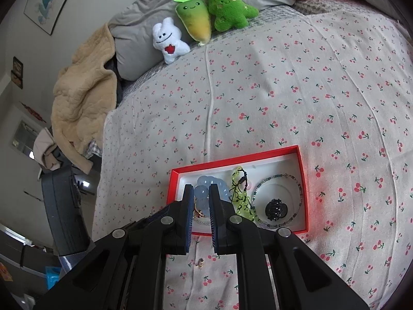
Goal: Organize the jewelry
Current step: 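Carry the ring and blue bracelet into the red box and open both tools, then withdraw both open tools from the box toward the gold earrings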
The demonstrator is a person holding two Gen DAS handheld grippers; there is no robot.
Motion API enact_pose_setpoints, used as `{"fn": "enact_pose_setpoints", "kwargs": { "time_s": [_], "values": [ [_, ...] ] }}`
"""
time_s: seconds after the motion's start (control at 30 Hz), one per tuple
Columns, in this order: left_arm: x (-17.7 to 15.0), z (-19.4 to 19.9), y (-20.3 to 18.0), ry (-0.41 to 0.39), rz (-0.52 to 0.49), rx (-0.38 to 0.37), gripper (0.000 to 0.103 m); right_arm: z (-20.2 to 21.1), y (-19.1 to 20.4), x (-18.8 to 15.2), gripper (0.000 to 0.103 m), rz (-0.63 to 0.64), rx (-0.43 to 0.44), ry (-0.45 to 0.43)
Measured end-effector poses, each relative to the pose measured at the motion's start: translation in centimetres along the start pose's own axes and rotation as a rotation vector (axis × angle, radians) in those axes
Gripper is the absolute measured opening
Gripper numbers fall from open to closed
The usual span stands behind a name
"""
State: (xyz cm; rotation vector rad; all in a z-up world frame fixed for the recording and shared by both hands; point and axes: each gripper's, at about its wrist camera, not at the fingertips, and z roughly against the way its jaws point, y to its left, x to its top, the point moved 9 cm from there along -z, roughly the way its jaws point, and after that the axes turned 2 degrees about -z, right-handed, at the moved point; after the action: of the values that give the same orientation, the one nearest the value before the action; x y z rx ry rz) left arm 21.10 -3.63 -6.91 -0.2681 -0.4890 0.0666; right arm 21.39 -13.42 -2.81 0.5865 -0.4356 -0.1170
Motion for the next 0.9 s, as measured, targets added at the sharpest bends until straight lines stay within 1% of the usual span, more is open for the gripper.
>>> {"fn": "enact_pose_setpoints", "kwargs": {
  "time_s": [0.1, 0.17, 0.23, 0.33, 0.47, 0.67, 0.73, 0.9],
  "values": [
    [-0.1, 0.0, 0.0, 0.005, 0.005, -0.005, 0.018, -0.3, -1.3, 0.3, 0.013, -0.021, -0.027, -0.001],
    [-0.2, 0.0, 0.0, 0.007, 0.001, 0.000, 0.022, -0.4, -2.2, 0.4, 0.013, -0.037, -0.039, 0.003],
    [-0.3, 0.2, 0.0, 0.005, 0.000, 0.003, 0.028, -0.6, -2.9, 0.4, 0.013, -0.048, -0.051, 0.008],
    [-0.4, 0.6, 0.0, -0.002, -0.002, 0.009, 0.034, -0.9, -3.8, 0.5, 0.013, -0.044, -0.080, 0.012],
    [-0.6, 1.3, 0.0, -0.010, -0.016, 0.016, 0.038, -0.9, -4.9, 0.6, 0.013, -0.050, -0.125, 0.010],
    [-1.1, 2.5, 0.2, -0.021, -0.043, 0.028, 0.048, 0.1, -5.4, 0.5, 0.014, -0.029, -0.156, 0.012],
    [-1.3, 2.9, 0.3, -0.024, -0.048, 0.031, 0.053, 0.6, -5.3, 0.3, 0.014, -0.020, -0.173, 0.006],
    [-2.1, 3.7, 0.5, -0.024, -0.073, 0.047, 0.062, 1.6, -4.8, -0.7, 0.023, 0.032, -0.195, 0.014]
  ]
}}
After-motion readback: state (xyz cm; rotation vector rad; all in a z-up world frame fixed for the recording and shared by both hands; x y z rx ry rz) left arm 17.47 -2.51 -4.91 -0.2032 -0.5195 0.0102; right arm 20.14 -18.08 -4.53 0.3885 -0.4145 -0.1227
